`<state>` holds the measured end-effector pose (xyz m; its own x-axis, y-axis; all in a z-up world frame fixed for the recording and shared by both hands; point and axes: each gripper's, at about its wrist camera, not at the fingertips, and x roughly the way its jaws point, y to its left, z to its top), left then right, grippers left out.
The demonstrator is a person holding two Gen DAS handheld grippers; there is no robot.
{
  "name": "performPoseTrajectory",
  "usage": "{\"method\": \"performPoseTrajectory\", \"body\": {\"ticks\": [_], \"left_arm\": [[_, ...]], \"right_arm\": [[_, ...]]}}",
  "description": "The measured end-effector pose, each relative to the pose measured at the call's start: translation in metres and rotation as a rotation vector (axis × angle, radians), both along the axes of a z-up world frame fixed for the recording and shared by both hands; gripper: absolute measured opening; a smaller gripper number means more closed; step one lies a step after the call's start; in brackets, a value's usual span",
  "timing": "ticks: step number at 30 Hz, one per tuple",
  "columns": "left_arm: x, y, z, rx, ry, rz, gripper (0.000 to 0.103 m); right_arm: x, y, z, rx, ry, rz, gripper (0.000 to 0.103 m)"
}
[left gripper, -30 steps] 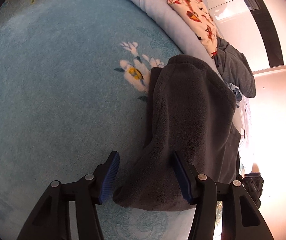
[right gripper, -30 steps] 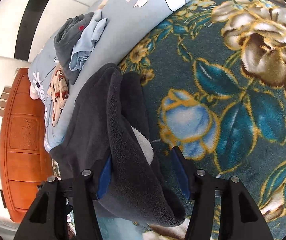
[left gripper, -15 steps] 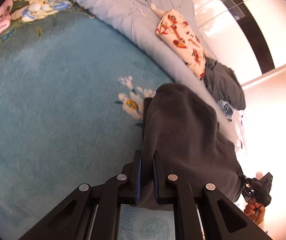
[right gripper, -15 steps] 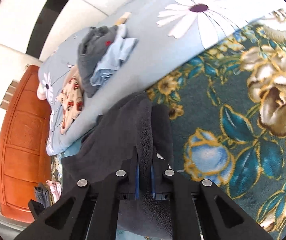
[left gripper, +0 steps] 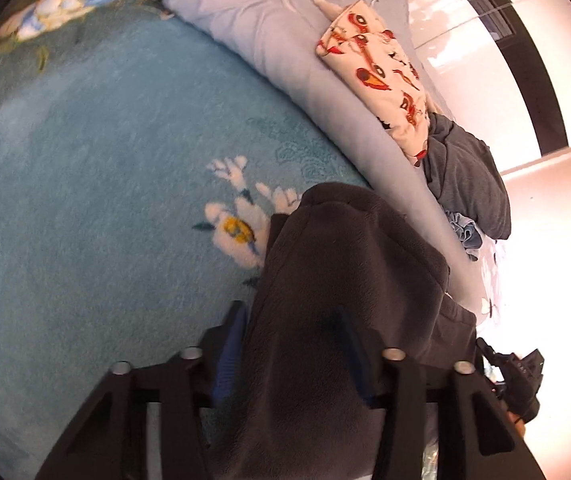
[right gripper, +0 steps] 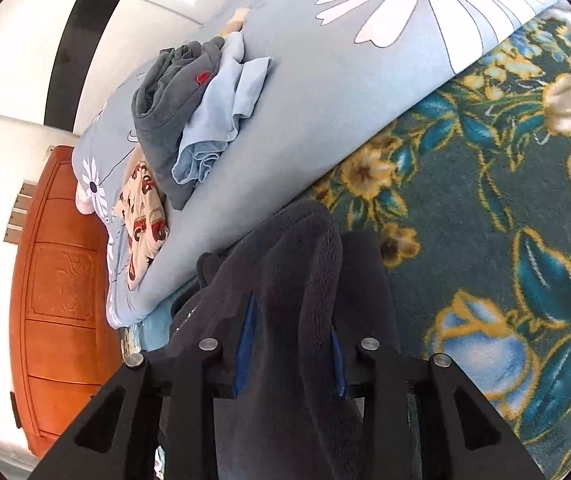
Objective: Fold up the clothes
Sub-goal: 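Grasp the folded jacket edges with both grippers and lift it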
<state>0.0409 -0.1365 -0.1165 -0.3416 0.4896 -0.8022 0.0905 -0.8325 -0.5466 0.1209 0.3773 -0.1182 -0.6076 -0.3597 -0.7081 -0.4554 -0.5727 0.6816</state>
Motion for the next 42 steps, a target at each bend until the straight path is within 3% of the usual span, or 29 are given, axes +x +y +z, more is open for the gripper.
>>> {"method": "performPoseTrajectory", "body": {"ticks": [1,3,6,8,13,16,18,20,22,23,25,26,29,33,34,36,39,42], "left_arm": [[-0.003,0.005,0.006,-0.037,0.018,-0.019,0.010],[-0.003,0.006,0.023,-0.055,0.086,-0.044,0.009],[-0.004,-0.006,0.048,0.000,0.186,-0.025,0.009],[-0.014,-0.014,0.041,-0.012,0.154,0.005,0.009],[-0.020,-0.015,0.001,-0.095,0.009,-0.007,0.011],[-0.009,-0.022,-0.009,-0.047,-0.014,0.009,0.014],[-0.004,-0.033,-0.009,0.001,-0.036,0.049,0.029],[0.004,-0.045,-0.006,0.075,-0.058,0.098,0.052],[0.019,-0.055,-0.002,0.145,-0.068,0.149,0.060],[0.029,-0.057,0.001,0.153,-0.073,0.173,0.069],[0.051,-0.058,0.002,0.142,-0.083,0.211,0.077],[0.061,-0.057,0.000,0.137,-0.095,0.225,0.079],[0.085,-0.043,-0.014,0.133,-0.170,0.245,0.079],[0.108,-0.023,-0.043,0.179,-0.267,0.280,0.079],[0.110,-0.019,-0.048,0.193,-0.277,0.282,0.079],[0.105,-0.011,-0.049,0.189,-0.259,0.278,0.079],[0.093,0.004,-0.041,0.198,-0.170,0.242,0.084],[0.084,0.013,-0.049,0.231,-0.164,0.276,0.090]], "right_arm": [[-0.004,-0.003,0.004,0.017,-0.004,0.014,0.012],[-0.009,-0.008,0.015,0.048,0.014,0.053,0.010],[-0.004,-0.001,0.041,0.050,0.137,0.034,0.009],[0.000,0.008,0.055,0.059,0.210,0.001,0.009],[-0.011,0.014,0.021,0.058,0.064,-0.024,0.009],[-0.012,0.007,0.003,0.069,-0.003,0.001,0.010],[-0.009,0.008,0.001,0.054,0.008,0.002,0.010],[-0.005,0.011,0.004,0.055,0.008,0.008,0.014],[0.001,0.011,0.015,0.069,0.032,0.027,0.019],[0.007,0.010,0.023,0.092,0.046,0.038,0.028],[0.023,0.008,0.034,0.132,0.070,0.061,0.045],[0.033,0.007,0.038,0.148,0.078,0.073,0.052],[0.068,0.009,0.031,0.131,0.034,0.067,0.059],[0.120,0.016,0.005,-0.005,-0.009,-0.030,0.063],[0.131,0.016,-0.001,-0.040,0.000,-0.049,0.071],[0.149,0.014,-0.013,-0.107,0.010,-0.074,0.074],[0.153,0.002,-0.025,-0.164,0.028,-0.057,0.074],[0.144,-0.011,-0.032,-0.197,0.067,-0.044,0.075]]}}
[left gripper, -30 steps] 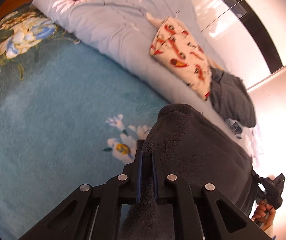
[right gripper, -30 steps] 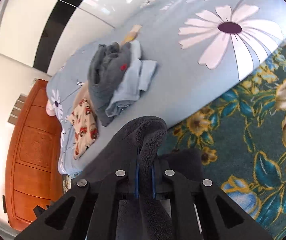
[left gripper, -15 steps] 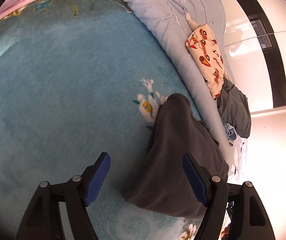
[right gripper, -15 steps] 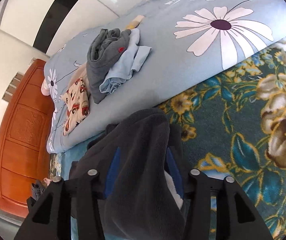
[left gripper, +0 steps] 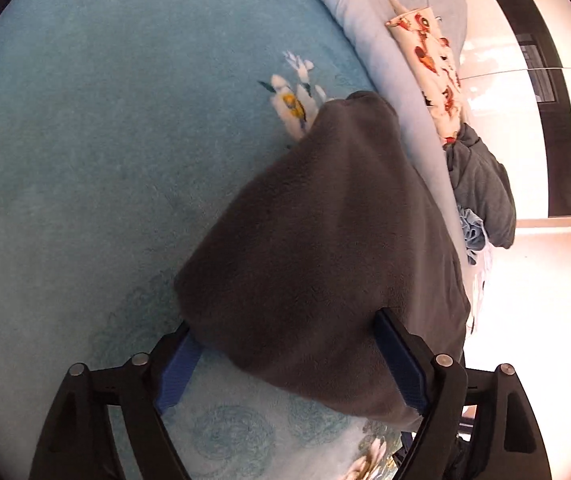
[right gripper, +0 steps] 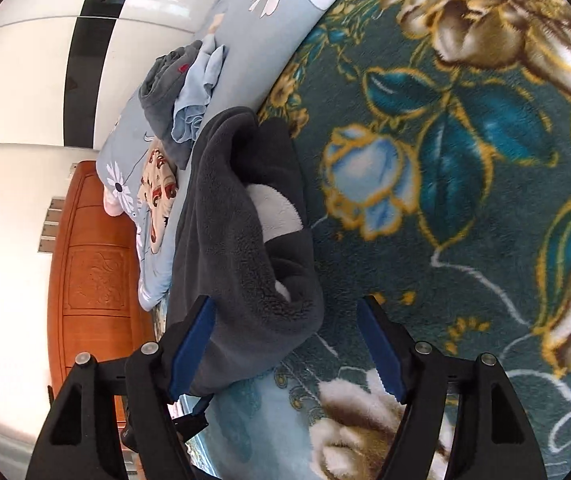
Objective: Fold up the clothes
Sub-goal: 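Grasp the folded jacket edges with both grippers and lift it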
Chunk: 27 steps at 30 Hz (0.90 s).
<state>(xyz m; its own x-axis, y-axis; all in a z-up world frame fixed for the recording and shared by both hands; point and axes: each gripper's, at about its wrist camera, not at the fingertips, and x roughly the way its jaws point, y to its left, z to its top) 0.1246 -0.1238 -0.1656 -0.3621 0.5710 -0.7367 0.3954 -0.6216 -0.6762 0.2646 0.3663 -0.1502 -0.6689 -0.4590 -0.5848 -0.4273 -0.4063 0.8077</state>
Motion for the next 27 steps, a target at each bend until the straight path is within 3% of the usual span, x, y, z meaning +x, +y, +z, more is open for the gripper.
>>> {"method": "performPoseTrajectory", "body": {"ticks": [2,7,13,15,16,18,19,23,27], "left_arm": [[-0.006,0.005,-0.002,0.011,0.012,0.028,0.100],[-0.030,0.016,0.002,-0.075,0.100,-0.020,0.100],[-0.054,0.017,0.004,-0.114,0.079,-0.070,0.099],[-0.054,0.010,0.003,-0.061,0.057,-0.055,0.088],[-0.053,0.009,0.000,-0.027,0.040,-0.043,0.079],[-0.045,0.007,-0.001,0.002,0.023,-0.005,0.075],[-0.043,0.008,0.000,-0.008,0.020,0.002,0.071],[-0.050,0.019,0.013,-0.104,0.008,-0.026,0.050],[-0.054,0.021,0.032,-0.146,0.008,-0.062,0.039]], "right_arm": [[-0.012,-0.010,-0.006,-0.013,0.022,0.011,0.075],[-0.045,-0.028,-0.014,0.020,0.043,-0.020,0.075],[-0.061,-0.033,-0.018,0.004,0.040,-0.175,0.077],[-0.061,-0.033,-0.019,-0.020,0.027,-0.194,0.073],[-0.059,-0.033,-0.021,-0.055,0.012,-0.206,0.067],[-0.053,-0.032,-0.024,-0.126,-0.017,-0.228,0.062],[-0.050,-0.033,-0.026,-0.163,-0.022,-0.238,0.061],[-0.056,-0.034,-0.019,-0.126,-0.058,-0.222,0.051],[-0.068,-0.031,0.001,-0.066,-0.087,-0.170,0.044]]}}
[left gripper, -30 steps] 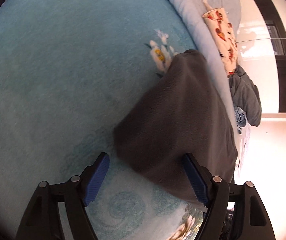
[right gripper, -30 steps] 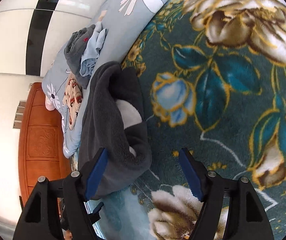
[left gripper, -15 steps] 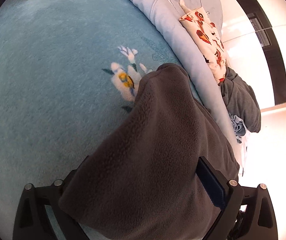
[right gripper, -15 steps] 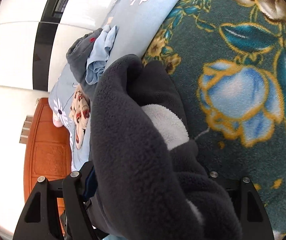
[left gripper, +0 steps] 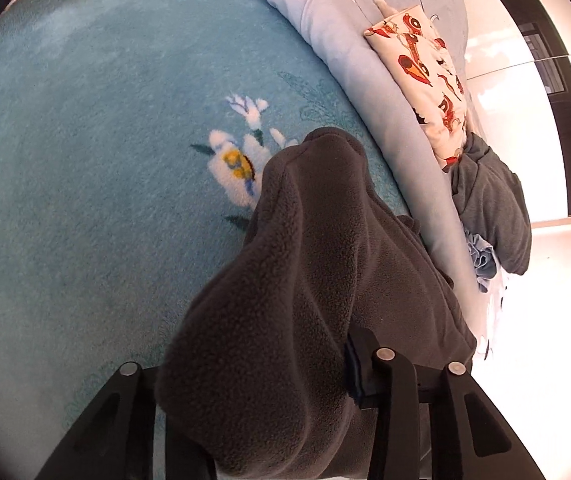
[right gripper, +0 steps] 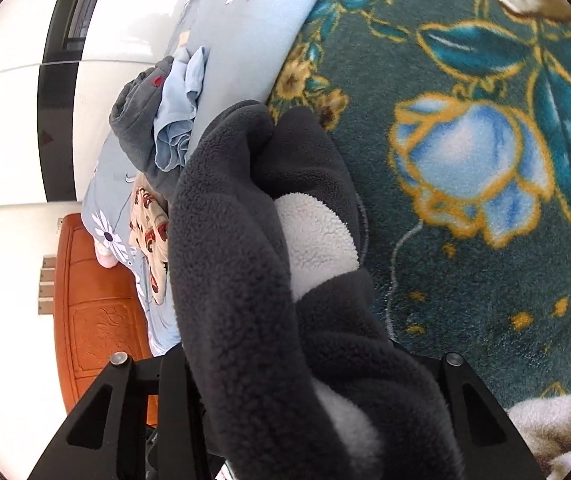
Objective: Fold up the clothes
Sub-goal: 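Grasp the folded jacket edges with both grippers and lift it, then carry the folded jacket with both grippers toward the clothes stack by the headboard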
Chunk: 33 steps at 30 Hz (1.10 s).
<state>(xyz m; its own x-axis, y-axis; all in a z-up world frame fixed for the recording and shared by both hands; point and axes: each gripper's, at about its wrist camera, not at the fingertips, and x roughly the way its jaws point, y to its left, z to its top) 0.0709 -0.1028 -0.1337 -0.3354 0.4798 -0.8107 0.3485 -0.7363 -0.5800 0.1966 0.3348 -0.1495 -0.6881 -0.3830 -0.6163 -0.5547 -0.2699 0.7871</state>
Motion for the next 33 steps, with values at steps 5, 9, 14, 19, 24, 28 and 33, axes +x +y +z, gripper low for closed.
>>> {"method": "performPoseTrajectory", "body": {"ticks": [5,9,14,19,24,28,33], "left_arm": [[0.003,0.000,0.044,-0.055,0.067,-0.055,0.035],[0.008,-0.010,0.087,-0.094,0.131,-0.066,0.034],[0.029,-0.042,0.134,-0.102,0.198,0.003,0.032],[0.058,-0.087,0.181,-0.122,0.275,0.084,0.032],[0.088,-0.151,0.221,-0.132,0.340,0.190,0.032],[0.111,-0.218,0.247,-0.145,0.384,0.296,0.030],[0.132,-0.310,0.262,-0.142,0.405,0.447,0.030]], "right_arm": [[-0.009,-0.005,0.031,-0.042,0.079,0.036,0.041],[-0.014,-0.013,0.059,-0.072,0.159,0.116,0.041],[-0.020,-0.035,0.096,-0.055,0.260,0.248,0.040],[-0.034,-0.073,0.130,-0.064,0.351,0.366,0.040],[-0.052,-0.126,0.172,-0.074,0.447,0.502,0.040],[-0.078,-0.190,0.210,-0.073,0.501,0.642,0.040],[-0.119,-0.294,0.252,-0.052,0.537,0.841,0.040]]}}
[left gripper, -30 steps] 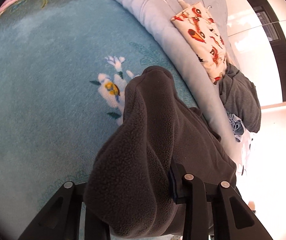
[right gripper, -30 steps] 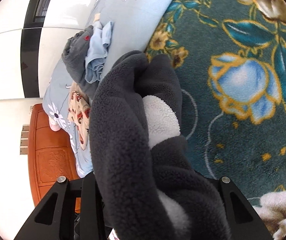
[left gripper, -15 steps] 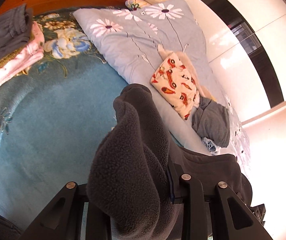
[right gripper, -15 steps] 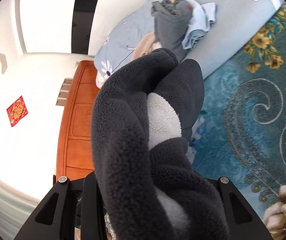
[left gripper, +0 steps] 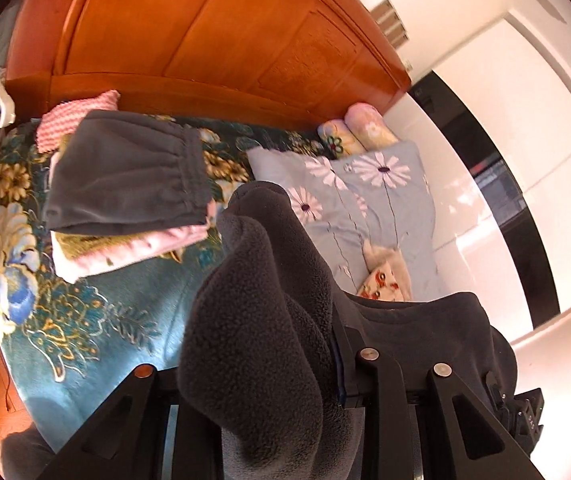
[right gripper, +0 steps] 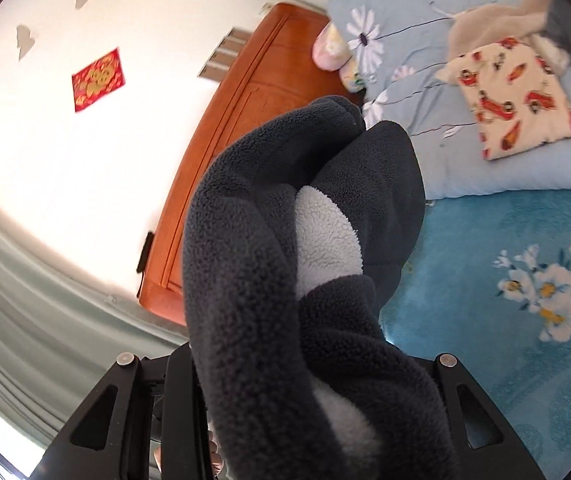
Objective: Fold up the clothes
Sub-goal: 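Carry the folded jacket with both grippers toward the clothes stack by the headboard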
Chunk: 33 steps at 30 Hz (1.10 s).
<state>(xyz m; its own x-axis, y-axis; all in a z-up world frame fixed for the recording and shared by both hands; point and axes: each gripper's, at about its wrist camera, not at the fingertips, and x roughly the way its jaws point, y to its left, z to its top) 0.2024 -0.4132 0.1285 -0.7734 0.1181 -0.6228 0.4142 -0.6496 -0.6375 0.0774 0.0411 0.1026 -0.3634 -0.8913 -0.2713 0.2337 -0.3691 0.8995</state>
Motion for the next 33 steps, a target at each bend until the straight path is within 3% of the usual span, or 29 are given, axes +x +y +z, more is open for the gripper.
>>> {"method": "performPoseTrajectory", "body": {"ticks": [8,12,15,17,20,21,24,27,30,33], "left_arm": [[0.018,-0.149,0.028,-0.016,0.072,0.220,0.027],[0.033,-0.206,0.011,-0.052,0.123,0.327,0.028],[0.034,-0.237,-0.038,-0.054,0.091,0.383,0.028],[0.030,-0.254,-0.084,-0.034,0.042,0.410,0.028],[0.030,-0.266,-0.159,0.076,-0.033,0.437,0.028],[0.033,-0.267,-0.177,0.100,-0.028,0.443,0.028],[0.046,-0.263,-0.197,0.136,0.074,0.442,0.030],[0.044,-0.252,-0.195,0.096,0.113,0.442,0.030],[0.034,-0.240,-0.183,0.017,0.136,0.425,0.030],[0.034,-0.237,-0.188,0.012,0.155,0.448,0.030]], "right_arm": [[-0.081,-0.177,0.057,0.029,0.061,0.260,0.040],[-0.124,-0.258,0.064,-0.002,0.115,0.375,0.040],[-0.143,-0.310,0.038,-0.021,0.135,0.435,0.040],[-0.159,-0.341,-0.004,0.014,0.106,0.454,0.040],[-0.177,-0.382,-0.079,0.149,-0.005,0.445,0.040],[-0.181,-0.393,-0.103,0.205,-0.043,0.435,0.040],[-0.195,-0.376,-0.152,0.154,-0.131,0.400,0.040],[-0.216,-0.382,-0.151,0.156,-0.098,0.432,0.040],[-0.250,-0.417,-0.120,0.155,-0.003,0.469,0.040],[-0.258,-0.431,-0.115,0.186,0.039,0.491,0.040]]}}
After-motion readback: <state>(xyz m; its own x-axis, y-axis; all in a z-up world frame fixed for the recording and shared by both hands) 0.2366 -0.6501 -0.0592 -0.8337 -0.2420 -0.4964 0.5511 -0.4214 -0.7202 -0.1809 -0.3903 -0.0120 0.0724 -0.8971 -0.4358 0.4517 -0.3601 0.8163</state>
